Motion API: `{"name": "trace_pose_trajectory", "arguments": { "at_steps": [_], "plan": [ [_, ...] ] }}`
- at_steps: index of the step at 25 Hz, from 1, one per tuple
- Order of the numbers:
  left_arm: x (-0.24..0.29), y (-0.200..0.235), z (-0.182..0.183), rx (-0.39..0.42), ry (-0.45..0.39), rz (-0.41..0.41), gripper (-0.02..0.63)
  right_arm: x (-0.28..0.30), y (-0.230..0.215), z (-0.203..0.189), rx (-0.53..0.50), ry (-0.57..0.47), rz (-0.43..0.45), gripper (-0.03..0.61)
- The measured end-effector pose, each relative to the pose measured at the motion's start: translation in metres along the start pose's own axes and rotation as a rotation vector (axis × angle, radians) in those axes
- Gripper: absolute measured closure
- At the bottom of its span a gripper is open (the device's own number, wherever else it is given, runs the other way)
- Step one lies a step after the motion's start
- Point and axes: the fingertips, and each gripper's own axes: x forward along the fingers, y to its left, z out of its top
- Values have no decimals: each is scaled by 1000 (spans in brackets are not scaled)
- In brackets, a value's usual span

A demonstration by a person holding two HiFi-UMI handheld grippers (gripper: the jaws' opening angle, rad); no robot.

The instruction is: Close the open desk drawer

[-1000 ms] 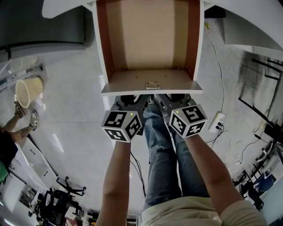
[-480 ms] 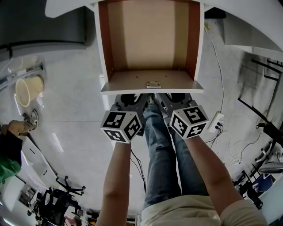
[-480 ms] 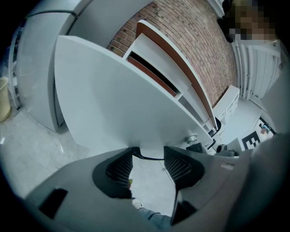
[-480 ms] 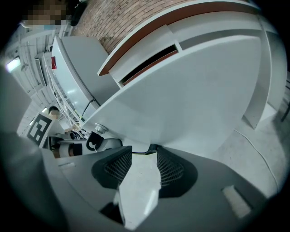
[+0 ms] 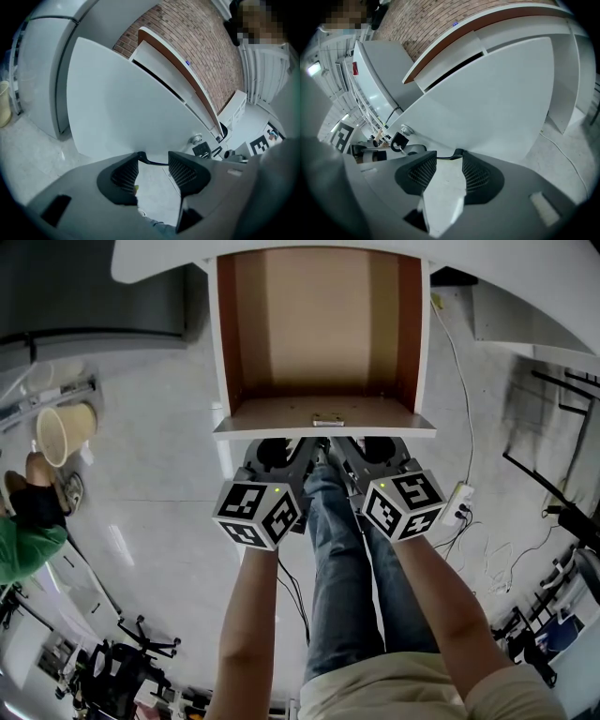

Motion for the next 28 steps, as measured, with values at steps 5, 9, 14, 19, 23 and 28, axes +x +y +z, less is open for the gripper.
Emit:
{"name": "trace_pose_trajectory", "arguments": {
  "at_steps": [5,9,14,19,23,28],
  "plan": [
    [-3,-6,7,4,-11,3,416,-5,3,9,9,-12,5,402],
    [-6,-10,13,2,-19,6,416,-8,7,14,13,-18,9,402],
    [-10,-17,21,10,-26,5,425,-15,12,23,19,-33,16,402],
    [-12,-17,23,11,-24,8,428,-16,14,26,26,-30,13,402],
    [-10,-18,24,7,-22,8,430,-16,12,27,28,-28,10,402],
    [-11,-17,24,-3,-21,11,431,-16,13,26,29,-23,8,402]
  ]
}}
